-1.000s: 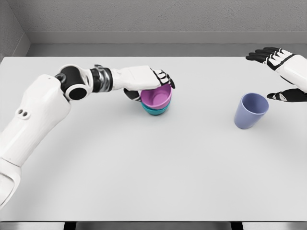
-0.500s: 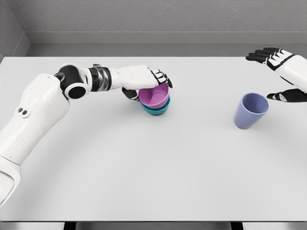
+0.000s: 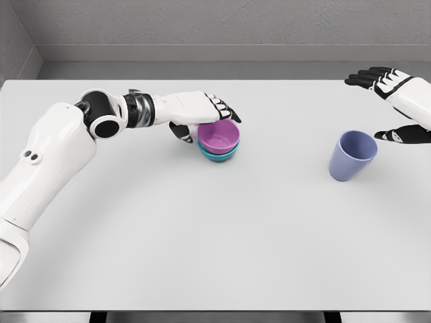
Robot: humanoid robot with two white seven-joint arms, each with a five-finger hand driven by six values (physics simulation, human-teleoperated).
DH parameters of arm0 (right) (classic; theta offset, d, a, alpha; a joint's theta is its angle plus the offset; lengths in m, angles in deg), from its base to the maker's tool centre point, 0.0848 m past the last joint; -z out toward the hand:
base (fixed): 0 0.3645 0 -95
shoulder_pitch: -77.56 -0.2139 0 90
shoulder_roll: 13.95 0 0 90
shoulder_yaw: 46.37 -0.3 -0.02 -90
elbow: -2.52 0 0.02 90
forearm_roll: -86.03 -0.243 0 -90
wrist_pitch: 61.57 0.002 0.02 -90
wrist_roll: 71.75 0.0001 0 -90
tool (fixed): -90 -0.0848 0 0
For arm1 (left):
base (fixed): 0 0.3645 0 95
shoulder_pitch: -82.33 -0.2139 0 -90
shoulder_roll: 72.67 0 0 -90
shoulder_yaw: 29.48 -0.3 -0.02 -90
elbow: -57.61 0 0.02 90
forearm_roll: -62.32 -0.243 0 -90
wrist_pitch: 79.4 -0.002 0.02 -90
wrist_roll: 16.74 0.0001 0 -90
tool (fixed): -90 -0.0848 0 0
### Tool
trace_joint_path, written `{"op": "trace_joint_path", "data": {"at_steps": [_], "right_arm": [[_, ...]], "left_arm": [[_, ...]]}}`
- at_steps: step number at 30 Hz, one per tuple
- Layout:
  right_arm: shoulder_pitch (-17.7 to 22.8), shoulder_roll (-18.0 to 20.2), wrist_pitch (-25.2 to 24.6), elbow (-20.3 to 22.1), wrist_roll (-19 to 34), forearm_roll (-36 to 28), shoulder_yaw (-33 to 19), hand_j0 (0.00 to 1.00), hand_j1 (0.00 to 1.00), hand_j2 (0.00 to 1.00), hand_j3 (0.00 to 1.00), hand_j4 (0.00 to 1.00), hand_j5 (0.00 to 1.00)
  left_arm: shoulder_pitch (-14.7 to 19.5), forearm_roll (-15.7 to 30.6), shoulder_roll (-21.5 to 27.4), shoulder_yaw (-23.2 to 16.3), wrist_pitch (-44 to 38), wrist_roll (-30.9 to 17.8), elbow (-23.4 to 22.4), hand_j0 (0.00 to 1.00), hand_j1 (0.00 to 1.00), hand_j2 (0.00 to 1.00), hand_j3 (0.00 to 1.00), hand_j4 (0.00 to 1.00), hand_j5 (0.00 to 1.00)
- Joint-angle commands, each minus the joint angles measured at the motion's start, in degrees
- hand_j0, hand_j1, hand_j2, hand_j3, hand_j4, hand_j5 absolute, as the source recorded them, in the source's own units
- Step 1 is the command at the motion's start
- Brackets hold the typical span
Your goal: Stacking bowl and cup with both arms
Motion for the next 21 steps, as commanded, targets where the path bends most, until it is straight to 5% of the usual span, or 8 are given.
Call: {"op": "trace_joint_path", "data": {"at_steps": [1, 5, 12, 21], "right_arm": [[0.0, 0.1, 0.0, 0.0, 0.0, -0.3, 0.0, 1.00, 1.00, 1.00, 1.00, 1.00, 1.00], [0.0, 0.1, 0.0, 0.0, 0.0, -0.3, 0.0, 1.00, 1.00, 1.00, 1.00, 1.00, 1.00], [-0.1, 0.2, 0.0, 0.0, 0.0, -0.2, -0.1, 1.00, 1.00, 1.00, 1.00, 1.00, 1.00], [0.9, 0.4, 0.5, 0.6, 0.0, -0.2, -1.8, 1.00, 1.00, 1.00, 1.00, 1.00, 1.00]], "left_arm": [[0.0, 0.5, 0.0, 0.1, -0.1, 0.1, 0.0, 1.00, 1.00, 1.00, 1.00, 1.00, 1.00], [0.2, 2.2, 1.6, 0.5, -0.1, 0.5, 1.4, 1.00, 1.00, 1.00, 1.00, 1.00, 1.00], [-0.1, 12.4, 17.0, 0.4, -0.1, 0.5, 6.7, 1.00, 1.00, 1.00, 1.00, 1.00, 1.00], [-4.0, 18.1, 31.9, 0.7, -0.1, 0.5, 8.6, 1.00, 1.00, 1.00, 1.00, 1.00, 1.00]]}}
